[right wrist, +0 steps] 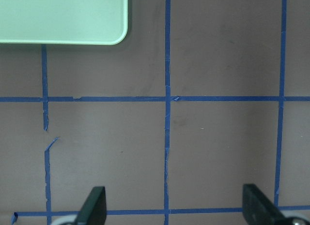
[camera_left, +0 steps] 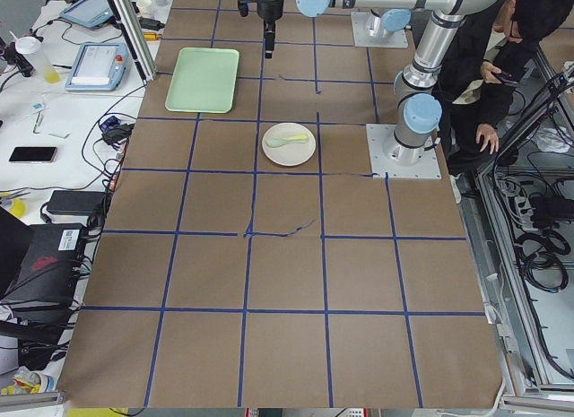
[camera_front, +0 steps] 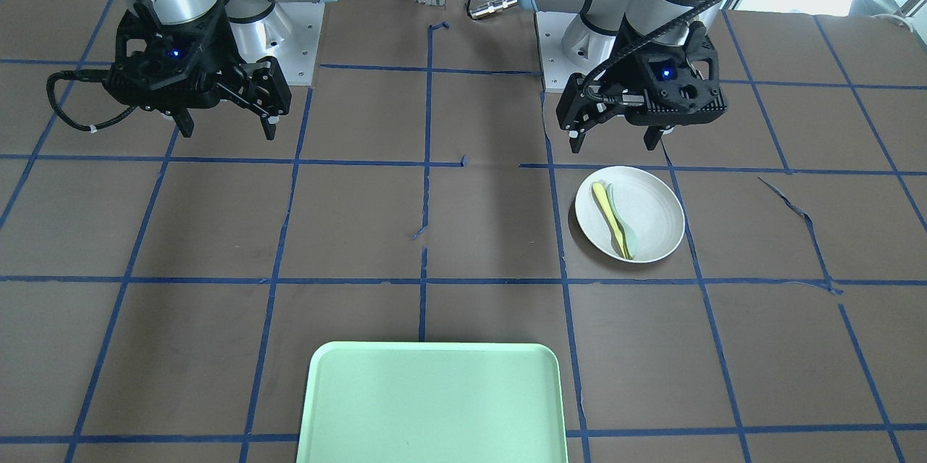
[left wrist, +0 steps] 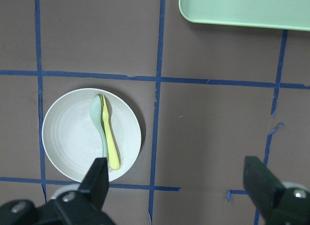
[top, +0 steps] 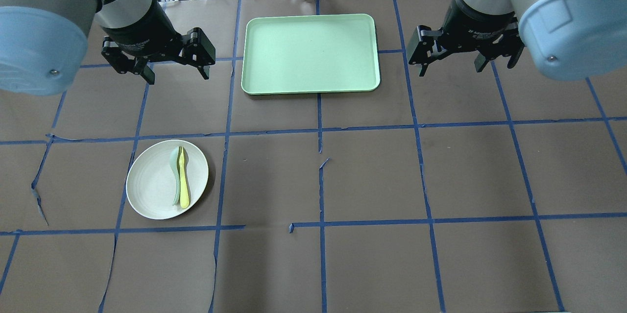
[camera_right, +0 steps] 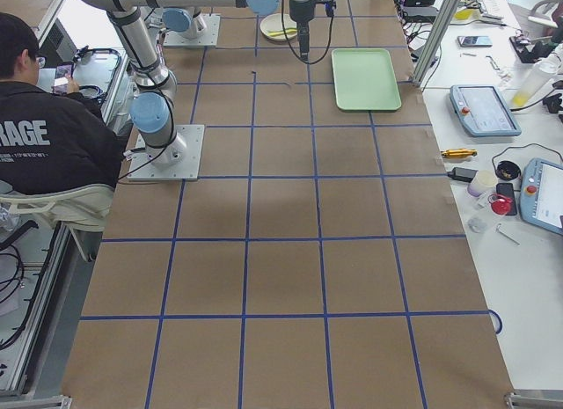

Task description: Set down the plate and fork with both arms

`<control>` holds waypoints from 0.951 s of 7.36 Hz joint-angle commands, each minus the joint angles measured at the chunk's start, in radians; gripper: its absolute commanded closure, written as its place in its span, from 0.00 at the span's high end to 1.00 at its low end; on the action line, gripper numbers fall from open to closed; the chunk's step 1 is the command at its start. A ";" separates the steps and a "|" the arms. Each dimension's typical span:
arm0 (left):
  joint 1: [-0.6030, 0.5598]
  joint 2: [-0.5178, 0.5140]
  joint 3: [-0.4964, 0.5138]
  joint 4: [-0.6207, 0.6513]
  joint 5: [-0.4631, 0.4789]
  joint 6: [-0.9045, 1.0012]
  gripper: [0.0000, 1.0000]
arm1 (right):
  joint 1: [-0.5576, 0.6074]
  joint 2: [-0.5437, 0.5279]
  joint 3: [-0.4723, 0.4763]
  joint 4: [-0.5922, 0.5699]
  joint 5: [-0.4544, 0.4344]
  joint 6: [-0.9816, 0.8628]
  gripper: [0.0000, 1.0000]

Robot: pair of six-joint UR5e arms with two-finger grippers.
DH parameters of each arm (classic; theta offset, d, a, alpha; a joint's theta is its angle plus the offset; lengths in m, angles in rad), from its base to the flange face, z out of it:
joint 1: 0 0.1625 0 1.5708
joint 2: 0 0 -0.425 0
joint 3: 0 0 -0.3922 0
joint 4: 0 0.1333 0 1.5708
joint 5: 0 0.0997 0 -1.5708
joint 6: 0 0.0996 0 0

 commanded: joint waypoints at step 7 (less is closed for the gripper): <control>0.102 -0.021 -0.052 0.011 0.000 0.046 1.00 | 0.003 0.000 0.005 0.000 -0.002 0.008 1.00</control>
